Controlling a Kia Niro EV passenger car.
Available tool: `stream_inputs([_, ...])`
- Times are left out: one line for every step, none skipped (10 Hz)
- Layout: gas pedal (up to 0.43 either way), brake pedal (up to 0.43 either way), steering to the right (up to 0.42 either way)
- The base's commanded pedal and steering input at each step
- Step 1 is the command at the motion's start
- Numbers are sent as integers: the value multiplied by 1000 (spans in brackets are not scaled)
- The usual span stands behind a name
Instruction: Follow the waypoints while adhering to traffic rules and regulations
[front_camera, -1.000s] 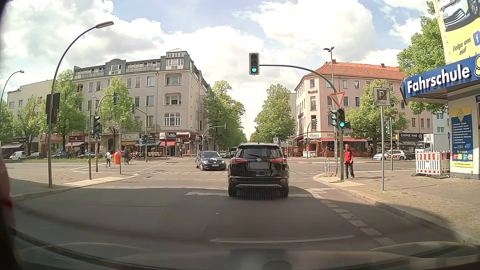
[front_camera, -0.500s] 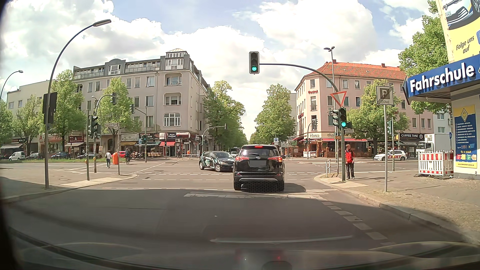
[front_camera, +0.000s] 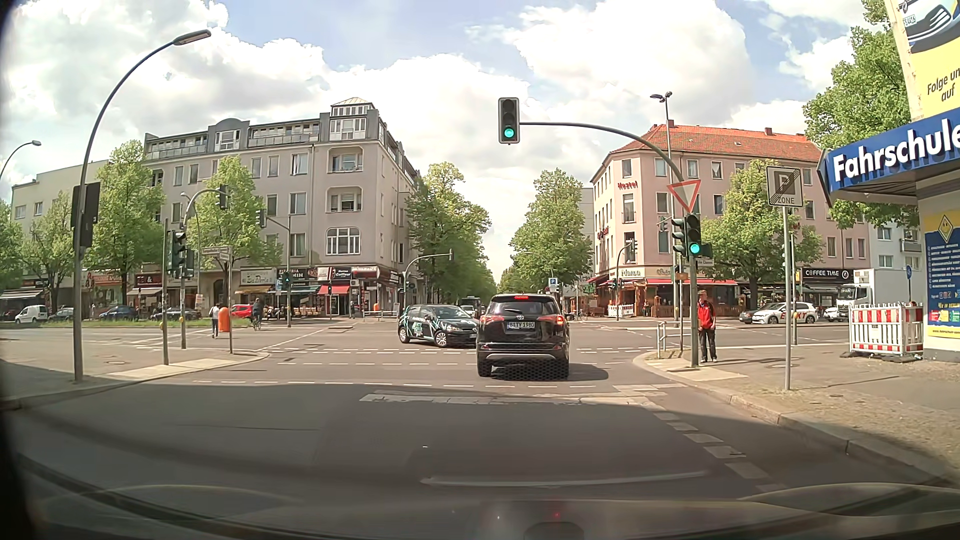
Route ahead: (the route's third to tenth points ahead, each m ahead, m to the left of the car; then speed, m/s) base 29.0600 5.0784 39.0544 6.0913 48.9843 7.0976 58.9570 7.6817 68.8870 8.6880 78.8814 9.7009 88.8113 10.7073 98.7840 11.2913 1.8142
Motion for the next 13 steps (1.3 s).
stream_inputs([228,18,-10])
stream_inputs([177,18,-10])
stream_inputs([177,18,-10])
stream_inputs([169,18,-9])
stream_inputs([98,18,-9])
stream_inputs([0,18,-7])
stream_inputs([0,24,-7])
stream_inputs([0,24,-7])
stream_inputs([0,18,-7])
stream_inputs([0,18,-7])
stream_inputs([0,18,-7])
stream_inputs([0,18,-7])
stream_inputs([0,18,-7])
